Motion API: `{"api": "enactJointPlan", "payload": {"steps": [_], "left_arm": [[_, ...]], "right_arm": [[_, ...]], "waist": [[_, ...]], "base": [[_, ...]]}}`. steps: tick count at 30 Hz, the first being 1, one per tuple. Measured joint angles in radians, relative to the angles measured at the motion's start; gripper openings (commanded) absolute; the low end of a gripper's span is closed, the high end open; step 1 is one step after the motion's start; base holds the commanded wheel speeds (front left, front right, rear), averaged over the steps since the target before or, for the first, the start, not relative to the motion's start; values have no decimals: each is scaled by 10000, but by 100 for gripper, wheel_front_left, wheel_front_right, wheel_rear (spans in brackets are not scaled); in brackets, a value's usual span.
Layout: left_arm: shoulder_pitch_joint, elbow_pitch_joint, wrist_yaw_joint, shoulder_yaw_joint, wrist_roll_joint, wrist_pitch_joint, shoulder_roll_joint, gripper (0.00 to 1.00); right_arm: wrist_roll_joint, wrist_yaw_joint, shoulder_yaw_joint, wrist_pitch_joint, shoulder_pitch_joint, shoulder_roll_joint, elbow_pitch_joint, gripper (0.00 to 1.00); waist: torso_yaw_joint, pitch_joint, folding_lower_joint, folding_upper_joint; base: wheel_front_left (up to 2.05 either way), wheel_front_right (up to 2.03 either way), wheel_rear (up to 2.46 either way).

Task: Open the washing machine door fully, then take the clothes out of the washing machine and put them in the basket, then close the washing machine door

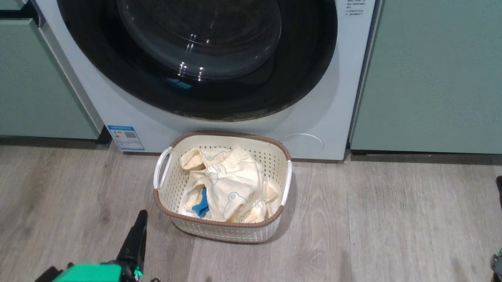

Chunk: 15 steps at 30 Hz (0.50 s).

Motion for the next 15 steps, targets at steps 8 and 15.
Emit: {"api": "enactJointPlan", "payload": {"steps": [8, 15], "left_arm": [[-13, -15, 0, 48, -46, 0, -10, 0], [-13, -17, 0, 50, -46, 0, -10, 0]], "right_arm": [[35, -2, -6, 0, 1, 0, -6, 0], [35, -2, -6, 0, 1, 0, -6, 0]], "waist": [[0, 0, 0, 0], [0, 0, 0, 0]], "base": [[0, 0, 0], [0, 0, 0]]}}
